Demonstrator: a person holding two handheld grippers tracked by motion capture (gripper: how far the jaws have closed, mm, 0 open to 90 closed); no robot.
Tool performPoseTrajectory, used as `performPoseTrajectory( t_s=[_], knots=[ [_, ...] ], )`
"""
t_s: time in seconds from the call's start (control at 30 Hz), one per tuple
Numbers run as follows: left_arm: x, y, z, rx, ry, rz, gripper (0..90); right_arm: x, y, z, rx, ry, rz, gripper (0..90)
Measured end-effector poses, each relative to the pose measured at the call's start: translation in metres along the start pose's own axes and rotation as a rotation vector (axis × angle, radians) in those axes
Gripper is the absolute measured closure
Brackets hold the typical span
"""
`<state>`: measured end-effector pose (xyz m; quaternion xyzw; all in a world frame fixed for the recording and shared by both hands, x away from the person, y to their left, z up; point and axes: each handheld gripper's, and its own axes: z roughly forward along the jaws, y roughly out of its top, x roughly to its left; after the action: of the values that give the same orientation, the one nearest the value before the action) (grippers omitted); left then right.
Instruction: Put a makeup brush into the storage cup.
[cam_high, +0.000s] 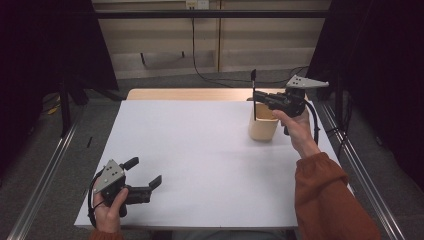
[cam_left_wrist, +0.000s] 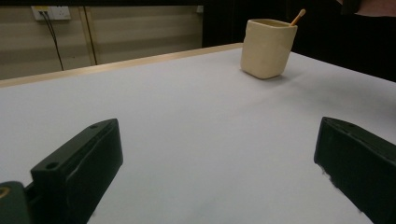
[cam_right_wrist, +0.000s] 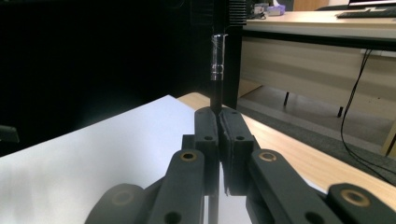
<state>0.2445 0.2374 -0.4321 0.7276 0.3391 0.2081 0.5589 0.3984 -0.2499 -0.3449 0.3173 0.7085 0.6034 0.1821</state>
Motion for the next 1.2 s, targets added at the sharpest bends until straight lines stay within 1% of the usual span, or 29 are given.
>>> performPoseTrajectory(
  t_s=[0.17,0.33,0.37,0.5,0.63,0.8,0.9,1.07,1.2],
  knots=[
    [0.001,0.000,0.000,-0.002,0.002,-0.003,1.2,-0.006,0.007,-0.001,-0.012,-0.014,-0.001,86.2],
    [0.000,0.000,0.000,-0.001,0.000,0.000,1.2,-0.011,0.010,-0.005,-0.017,-0.031,-0.015,86.2],
    [0.000,0.000,0.000,0.000,0.000,0.003,1.2,-0.012,0.010,-0.006,-0.022,-0.030,-0.012,86.2],
    [0.000,0.000,0.000,-0.001,0.000,0.000,1.2,-0.017,0.008,-0.009,-0.010,-0.059,-0.015,86.2],
    [0.000,0.000,0.000,-0.001,0.000,-0.001,1.2,-0.024,0.007,-0.011,-0.012,-0.078,-0.002,86.2],
    [0.001,0.000,0.000,-0.001,0.000,-0.001,1.2,-0.032,0.004,-0.010,0.006,-0.104,0.010,86.2],
    [0.001,0.000,0.000,-0.001,0.001,-0.002,1.2,-0.035,0.001,-0.009,0.009,-0.109,0.023,86.1],
    [0.001,0.000,-0.001,-0.001,0.000,-0.002,1.2,-0.037,-0.003,-0.009,0.018,-0.117,0.031,86.2],
    [0.001,0.000,0.000,-0.001,-0.002,-0.003,1.2,-0.039,-0.006,-0.008,0.031,-0.115,0.040,86.1]
  ],
)
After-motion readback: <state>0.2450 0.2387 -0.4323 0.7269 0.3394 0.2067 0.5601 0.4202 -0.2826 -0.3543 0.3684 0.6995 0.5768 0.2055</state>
